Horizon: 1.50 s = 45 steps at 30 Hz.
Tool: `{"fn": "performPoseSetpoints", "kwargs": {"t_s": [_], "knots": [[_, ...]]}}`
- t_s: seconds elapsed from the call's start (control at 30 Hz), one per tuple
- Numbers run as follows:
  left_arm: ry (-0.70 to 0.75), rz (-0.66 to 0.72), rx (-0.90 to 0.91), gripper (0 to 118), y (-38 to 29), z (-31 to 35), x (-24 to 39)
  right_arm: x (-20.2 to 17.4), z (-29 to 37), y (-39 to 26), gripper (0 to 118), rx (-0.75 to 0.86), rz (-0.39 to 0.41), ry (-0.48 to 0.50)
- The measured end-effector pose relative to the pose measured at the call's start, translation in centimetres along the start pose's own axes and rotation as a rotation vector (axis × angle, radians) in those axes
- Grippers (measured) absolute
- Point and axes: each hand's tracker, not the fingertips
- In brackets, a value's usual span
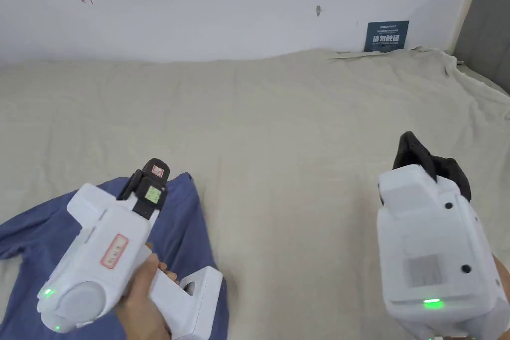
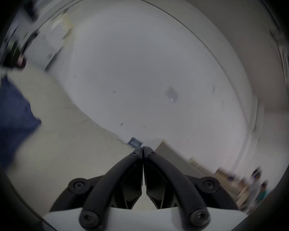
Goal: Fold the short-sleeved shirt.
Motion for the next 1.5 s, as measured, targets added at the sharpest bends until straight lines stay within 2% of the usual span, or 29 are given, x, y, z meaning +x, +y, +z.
{"fn": "performPoseSetpoints", "kwargs": {"t_s": [0.07,0.1,0.17,0.2,0.27,0.3,0.63,1.5], "knots": [[0.059,-0.296,0.011,0,-0.9,-0.3,2.0,1.1,-0.4,-0.3,0,-0.056,-0.175,0.061],[0.084,-0.408,0.02,0,-1.5,-0.4,2.7,1.7,-0.5,-0.5,0,-0.084,-0.279,0.097],[0.133,-0.594,0.036,0,-2.7,-0.7,3.4,2.5,-0.9,-1.1,0,-0.135,-0.439,0.148],[0.16,-0.676,0.049,0,-3.5,-0.7,3.7,2.6,-0.9,-1.5,0,-0.155,-0.489,0.156],[0.166,-0.772,0.055,0,-4.5,-0.8,3.9,2.6,-0.9,-1.8,0,-0.17,-0.535,0.164],[0.162,-0.792,0.047,0,-4.7,-0.8,3.7,2.5,-0.9,-2.0,0,-0.167,-0.535,0.165],[0.154,-0.684,0.031,0,-4.2,-0.8,3.4,1.7,-0.3,-0.7,0,-0.163,-0.515,0.172],[0.163,-0.685,0.041,0,-3.9,-0.7,3.2,2.3,-0.1,0.0,0,-0.157,-0.521,0.172]]}}
